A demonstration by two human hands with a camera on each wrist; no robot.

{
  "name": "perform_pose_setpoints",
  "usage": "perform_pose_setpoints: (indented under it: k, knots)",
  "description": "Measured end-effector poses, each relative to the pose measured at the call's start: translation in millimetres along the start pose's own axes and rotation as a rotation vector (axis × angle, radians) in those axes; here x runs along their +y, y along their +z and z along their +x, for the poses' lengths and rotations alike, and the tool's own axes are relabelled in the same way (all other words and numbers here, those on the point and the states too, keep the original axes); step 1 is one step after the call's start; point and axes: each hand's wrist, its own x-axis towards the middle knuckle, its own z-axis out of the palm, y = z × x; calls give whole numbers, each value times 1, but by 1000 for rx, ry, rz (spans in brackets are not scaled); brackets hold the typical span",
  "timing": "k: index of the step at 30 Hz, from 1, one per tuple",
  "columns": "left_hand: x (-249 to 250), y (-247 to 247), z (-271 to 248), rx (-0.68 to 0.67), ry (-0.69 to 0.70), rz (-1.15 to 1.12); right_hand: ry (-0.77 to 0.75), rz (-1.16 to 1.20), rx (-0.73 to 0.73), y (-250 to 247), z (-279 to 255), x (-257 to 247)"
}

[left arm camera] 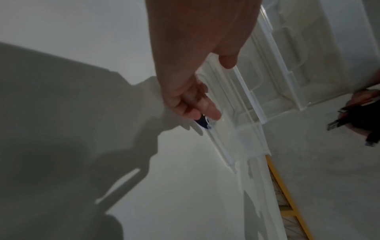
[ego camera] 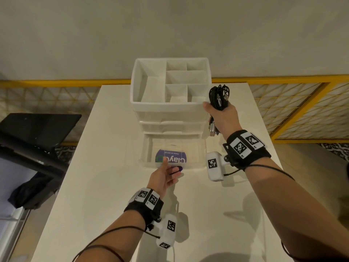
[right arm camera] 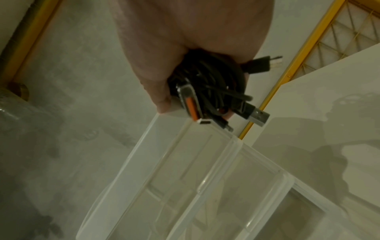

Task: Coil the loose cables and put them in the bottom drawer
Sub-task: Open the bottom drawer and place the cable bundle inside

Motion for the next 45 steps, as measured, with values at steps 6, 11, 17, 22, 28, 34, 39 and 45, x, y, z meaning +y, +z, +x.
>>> perform_pose_setpoints:
  k: [6,11,17,22,28,34,39,45]
  knots:
    - [45,-9,-28,-24,-2,700,8,-54,91,4,-7,8]
    - [108,7,-39,0,386,824,8,-46,106,19,-37,21]
    - [180,21,-43,430,1242,795,-176,-557,-336,54,-64,33]
    - [207,6,-2,458,1212,1174,-254,-1021,-575,93,-48,57]
    - [207,1,11,294,1076,1341,-284,-1285,-646,121,-29,78]
    - [208,2,13,260,1033,1343,-251,-1212,-683,123,-24,102]
    - [209,3,12,250,1027,1325,-175,-1094,-678,116,-22,109]
    - [209,3,9,244,1025,1313,-172,-804,-676,95,-27,102]
